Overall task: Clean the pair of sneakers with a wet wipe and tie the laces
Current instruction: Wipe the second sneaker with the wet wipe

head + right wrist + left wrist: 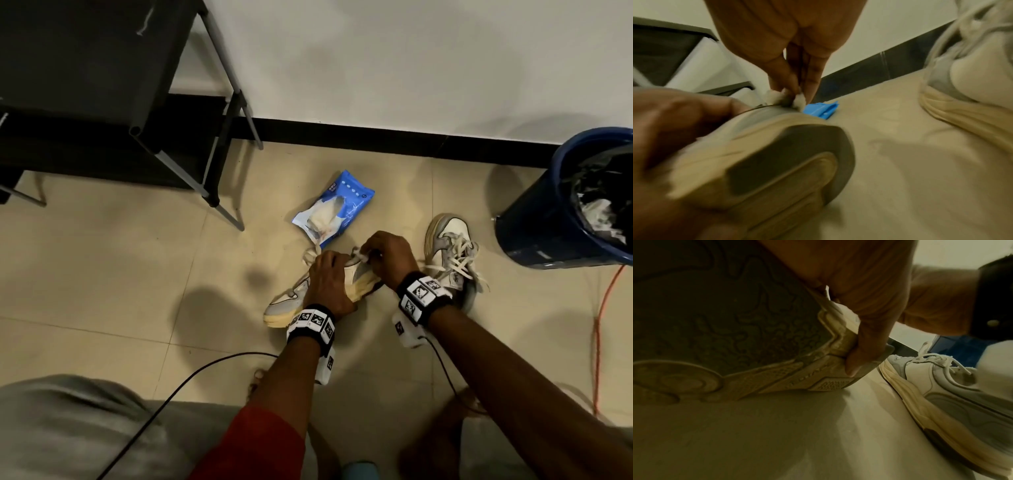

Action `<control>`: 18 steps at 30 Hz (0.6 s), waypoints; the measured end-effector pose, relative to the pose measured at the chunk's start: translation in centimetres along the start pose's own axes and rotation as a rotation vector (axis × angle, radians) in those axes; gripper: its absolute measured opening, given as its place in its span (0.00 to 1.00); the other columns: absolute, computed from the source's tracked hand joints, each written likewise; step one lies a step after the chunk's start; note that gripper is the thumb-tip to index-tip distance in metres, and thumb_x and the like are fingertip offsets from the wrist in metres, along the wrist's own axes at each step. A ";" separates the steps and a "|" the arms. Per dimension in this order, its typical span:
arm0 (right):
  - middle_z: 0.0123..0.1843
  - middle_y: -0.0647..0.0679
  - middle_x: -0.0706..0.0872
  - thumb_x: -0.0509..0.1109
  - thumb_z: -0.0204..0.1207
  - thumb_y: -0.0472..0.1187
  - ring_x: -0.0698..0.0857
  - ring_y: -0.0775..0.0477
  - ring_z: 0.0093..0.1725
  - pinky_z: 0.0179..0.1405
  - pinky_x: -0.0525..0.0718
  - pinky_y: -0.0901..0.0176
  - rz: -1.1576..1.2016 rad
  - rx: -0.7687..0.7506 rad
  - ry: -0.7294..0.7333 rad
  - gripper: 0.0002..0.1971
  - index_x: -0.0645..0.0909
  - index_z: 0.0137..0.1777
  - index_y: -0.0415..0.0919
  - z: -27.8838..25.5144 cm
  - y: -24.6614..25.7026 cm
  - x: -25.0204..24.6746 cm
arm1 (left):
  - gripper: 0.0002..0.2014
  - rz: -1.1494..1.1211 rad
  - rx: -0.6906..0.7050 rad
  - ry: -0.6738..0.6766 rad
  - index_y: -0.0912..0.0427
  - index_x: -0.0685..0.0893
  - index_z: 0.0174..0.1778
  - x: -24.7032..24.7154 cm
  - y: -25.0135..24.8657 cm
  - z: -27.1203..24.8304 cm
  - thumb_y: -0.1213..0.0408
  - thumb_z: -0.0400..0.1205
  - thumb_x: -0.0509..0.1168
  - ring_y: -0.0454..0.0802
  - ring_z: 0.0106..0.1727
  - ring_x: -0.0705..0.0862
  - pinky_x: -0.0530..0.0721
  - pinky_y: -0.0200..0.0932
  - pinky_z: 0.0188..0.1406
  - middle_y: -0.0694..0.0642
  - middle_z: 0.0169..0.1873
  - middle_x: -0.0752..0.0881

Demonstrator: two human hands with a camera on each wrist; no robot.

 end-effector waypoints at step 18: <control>0.42 0.42 0.90 0.73 0.63 0.29 0.87 0.39 0.44 0.43 0.78 0.61 0.027 0.326 0.028 0.10 0.91 0.42 0.41 1.1 -2.4 0.9 | 0.45 0.052 -0.021 -0.031 0.53 0.73 0.68 -0.2 0.1 0.4 0.49 0.54 0.80 0.58 0.63 0.72 0.74 0.56 0.65 0.56 0.62 0.72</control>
Point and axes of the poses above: each hand's wrist, its own z-axis towards the middle knuckle, its own x-axis out of the palm, y = z × x, the point moved 5 cm from there along z, towards the middle knuckle
